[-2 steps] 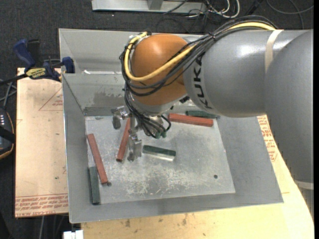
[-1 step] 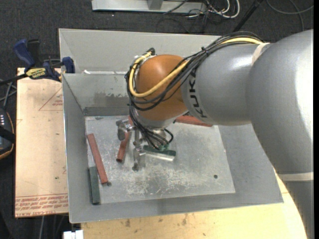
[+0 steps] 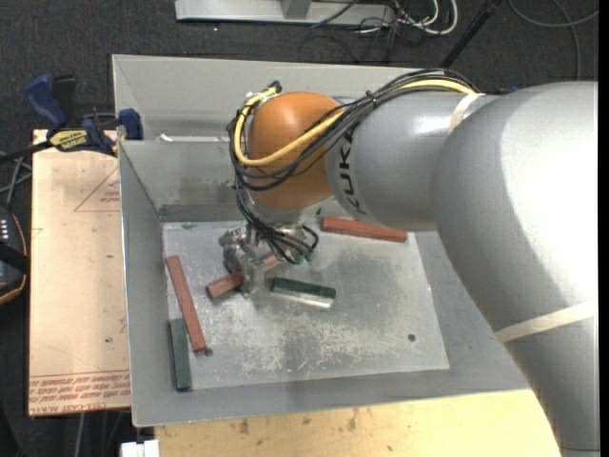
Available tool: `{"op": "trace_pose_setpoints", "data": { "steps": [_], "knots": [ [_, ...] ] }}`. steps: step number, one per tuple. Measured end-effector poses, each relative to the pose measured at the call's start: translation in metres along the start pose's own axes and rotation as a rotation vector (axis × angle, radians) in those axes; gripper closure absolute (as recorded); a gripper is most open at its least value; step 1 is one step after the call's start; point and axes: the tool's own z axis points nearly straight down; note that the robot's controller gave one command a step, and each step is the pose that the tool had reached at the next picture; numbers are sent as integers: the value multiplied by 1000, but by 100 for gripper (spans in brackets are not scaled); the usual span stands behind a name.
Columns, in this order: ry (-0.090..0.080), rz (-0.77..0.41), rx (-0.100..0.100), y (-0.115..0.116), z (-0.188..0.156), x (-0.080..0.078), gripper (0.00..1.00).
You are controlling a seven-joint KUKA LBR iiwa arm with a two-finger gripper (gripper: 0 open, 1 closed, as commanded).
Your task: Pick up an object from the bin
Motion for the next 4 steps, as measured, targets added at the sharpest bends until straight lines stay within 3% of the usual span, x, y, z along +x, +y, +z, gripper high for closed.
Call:
{"op": "trace_pose_setpoints", "data": {
  "steps": [1,2,3,4],
  "knots": [
    [0,0,0,0,0,0,100],
    [0,-2,0,-7,-92,-7,100],
    [0,-2,0,-7,-92,-7,100],
    [0,-22,0,-3,-191,-26,100]
  ]
}}
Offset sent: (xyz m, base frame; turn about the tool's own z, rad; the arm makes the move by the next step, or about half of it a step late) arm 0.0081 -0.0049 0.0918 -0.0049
